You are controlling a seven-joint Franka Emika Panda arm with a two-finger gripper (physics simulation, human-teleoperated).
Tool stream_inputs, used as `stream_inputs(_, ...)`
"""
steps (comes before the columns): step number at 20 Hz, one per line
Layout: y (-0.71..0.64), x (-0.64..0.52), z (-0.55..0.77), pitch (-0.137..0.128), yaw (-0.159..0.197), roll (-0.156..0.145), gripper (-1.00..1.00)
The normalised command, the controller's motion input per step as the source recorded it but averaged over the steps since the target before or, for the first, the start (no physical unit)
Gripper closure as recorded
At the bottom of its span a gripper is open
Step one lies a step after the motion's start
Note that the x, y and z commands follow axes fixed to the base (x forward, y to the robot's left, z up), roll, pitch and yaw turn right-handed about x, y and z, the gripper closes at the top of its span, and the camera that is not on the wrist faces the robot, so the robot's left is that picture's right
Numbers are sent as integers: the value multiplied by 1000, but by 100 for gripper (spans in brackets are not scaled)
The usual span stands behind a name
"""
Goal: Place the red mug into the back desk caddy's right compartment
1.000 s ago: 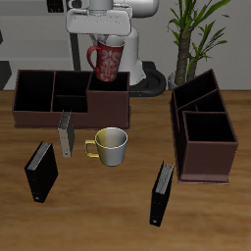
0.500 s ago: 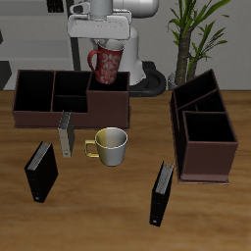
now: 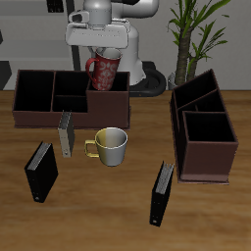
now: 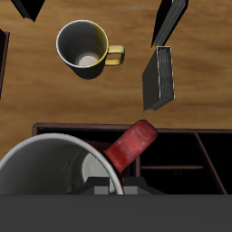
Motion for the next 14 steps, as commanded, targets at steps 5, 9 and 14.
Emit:
stream_inputs(5,147,85,-324,49,23,31,100)
stream_inputs(9,30,-55,-214,15,13,-4,100)
stream_inputs(14,73,-164,-104,-9,16,28,100)
